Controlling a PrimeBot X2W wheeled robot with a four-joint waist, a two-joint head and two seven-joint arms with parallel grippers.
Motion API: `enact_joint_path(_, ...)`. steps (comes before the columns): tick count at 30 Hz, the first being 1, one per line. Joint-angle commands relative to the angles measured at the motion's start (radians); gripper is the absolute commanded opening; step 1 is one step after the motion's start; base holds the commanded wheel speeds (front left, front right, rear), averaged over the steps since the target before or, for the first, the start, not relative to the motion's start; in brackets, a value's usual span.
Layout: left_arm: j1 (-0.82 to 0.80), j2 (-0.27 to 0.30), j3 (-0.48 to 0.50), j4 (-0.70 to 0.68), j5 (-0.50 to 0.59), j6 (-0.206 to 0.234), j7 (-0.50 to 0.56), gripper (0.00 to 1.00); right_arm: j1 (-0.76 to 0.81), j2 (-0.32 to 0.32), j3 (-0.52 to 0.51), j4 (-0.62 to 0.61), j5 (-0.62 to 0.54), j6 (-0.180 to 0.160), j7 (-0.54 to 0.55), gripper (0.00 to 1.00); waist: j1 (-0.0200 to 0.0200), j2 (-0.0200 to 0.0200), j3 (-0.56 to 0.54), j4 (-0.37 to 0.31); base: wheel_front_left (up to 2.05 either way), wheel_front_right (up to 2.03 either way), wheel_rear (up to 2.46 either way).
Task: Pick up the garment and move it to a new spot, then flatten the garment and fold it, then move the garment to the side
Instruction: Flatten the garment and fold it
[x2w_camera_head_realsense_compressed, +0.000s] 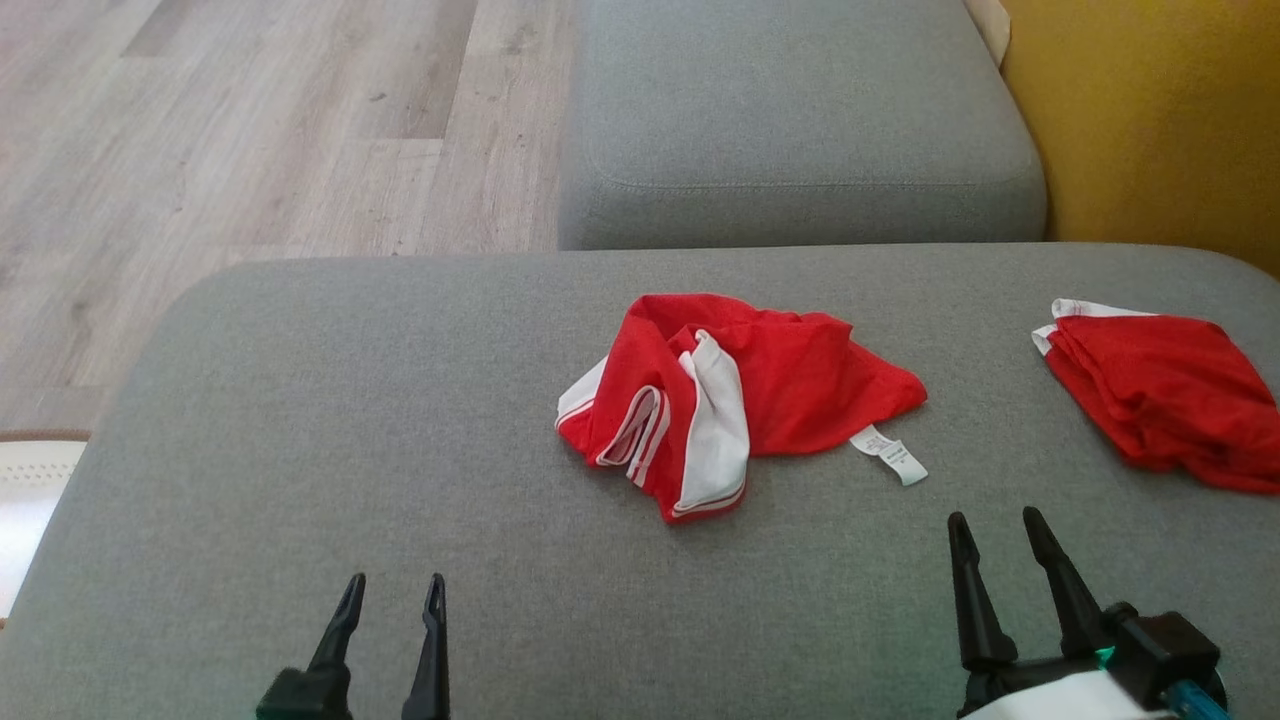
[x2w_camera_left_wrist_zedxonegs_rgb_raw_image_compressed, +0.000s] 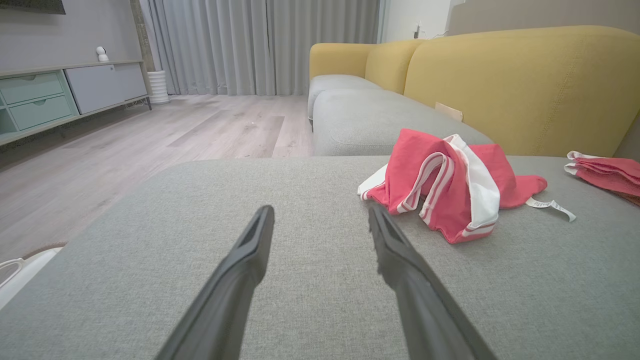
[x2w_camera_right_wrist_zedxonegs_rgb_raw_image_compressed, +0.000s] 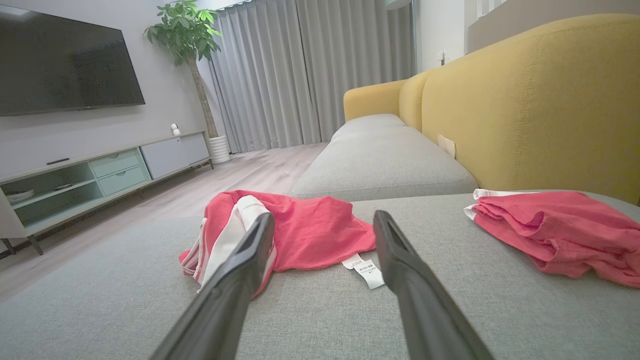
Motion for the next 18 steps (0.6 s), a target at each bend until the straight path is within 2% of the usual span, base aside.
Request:
enact_joint_path(1, -0.055, -0.009, 0.031, -0.031, 0.009, 0.002, -0.012, 1.0, -0.043, -0.005, 0.02, -0.03, 0.001, -0.001, -0.004, 1.0, 0.0, 0.0, 0.001, 0.0, 0.0, 0.0, 0.0)
enact_joint_path(18, -0.051, -0.009, 0.028, -0.026, 0.009, -0.003, -0.012, 1.0, -0.041, -0.005, 0.022, -0.033, 0.001, -0.001, -0.004, 1.0, 0.0, 0.0, 0.006, -0.004, 0.0, 0.0, 0.0)
